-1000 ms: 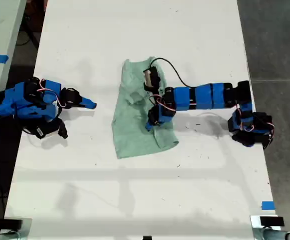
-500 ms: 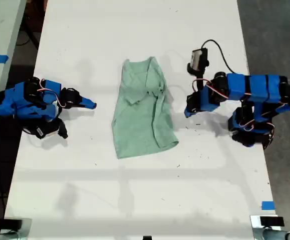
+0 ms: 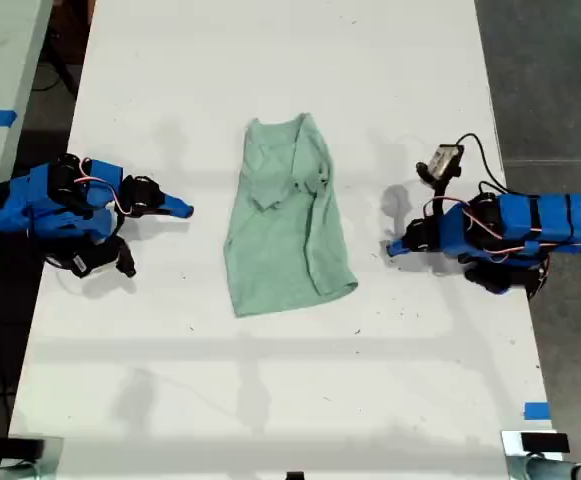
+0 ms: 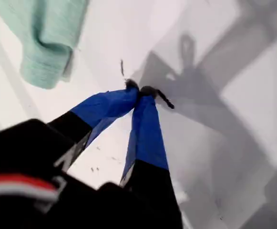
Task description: Fold t shirt
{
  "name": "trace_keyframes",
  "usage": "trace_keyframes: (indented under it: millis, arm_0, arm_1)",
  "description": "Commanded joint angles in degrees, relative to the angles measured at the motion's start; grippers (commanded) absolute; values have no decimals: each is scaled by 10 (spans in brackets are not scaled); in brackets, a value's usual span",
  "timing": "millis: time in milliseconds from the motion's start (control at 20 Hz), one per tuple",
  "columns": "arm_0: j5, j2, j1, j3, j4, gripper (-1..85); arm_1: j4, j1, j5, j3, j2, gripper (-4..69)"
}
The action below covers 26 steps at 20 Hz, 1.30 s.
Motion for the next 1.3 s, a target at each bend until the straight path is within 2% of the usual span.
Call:
trace_keyframes:
  millis: [0,1250]
  arm_0:
    - [-11,3,1,-4,3,0]
    - [-12,3,0,-3,4,0]
  arm_1:
    - [55,-4,11,36,101,11]
    - [68,-7,48,37,101,11]
